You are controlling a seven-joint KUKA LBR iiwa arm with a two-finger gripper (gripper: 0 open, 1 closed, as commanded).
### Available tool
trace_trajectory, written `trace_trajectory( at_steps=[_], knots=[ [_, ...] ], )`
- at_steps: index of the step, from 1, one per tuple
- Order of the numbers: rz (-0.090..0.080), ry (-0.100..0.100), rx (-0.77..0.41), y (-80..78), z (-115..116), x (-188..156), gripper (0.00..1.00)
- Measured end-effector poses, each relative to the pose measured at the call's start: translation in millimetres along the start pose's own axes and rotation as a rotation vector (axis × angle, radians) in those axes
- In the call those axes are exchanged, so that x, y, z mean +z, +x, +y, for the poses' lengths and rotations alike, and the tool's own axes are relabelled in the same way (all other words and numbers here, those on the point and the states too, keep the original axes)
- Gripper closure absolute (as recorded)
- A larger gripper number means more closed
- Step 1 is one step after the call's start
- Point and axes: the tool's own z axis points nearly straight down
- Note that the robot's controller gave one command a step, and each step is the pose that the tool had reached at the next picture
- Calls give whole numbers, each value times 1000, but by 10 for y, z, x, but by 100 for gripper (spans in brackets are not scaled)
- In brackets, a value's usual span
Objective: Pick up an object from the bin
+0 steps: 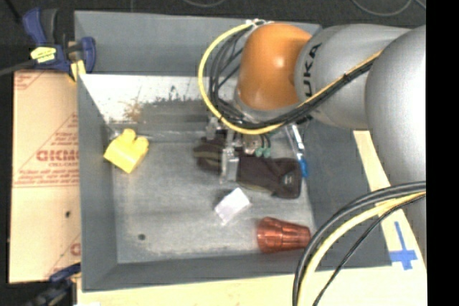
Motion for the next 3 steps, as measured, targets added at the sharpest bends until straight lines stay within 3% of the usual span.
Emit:
trace_trajectory(
  at_steps=[1, 2, 3],
  knots=[
    [9, 0, 10, -33, -308, 86, 0],
    [-8, 0, 34, -92, -513, -67, 0],
    [-3, -2, 65, -158, -613, 347, 0]
  ],
)
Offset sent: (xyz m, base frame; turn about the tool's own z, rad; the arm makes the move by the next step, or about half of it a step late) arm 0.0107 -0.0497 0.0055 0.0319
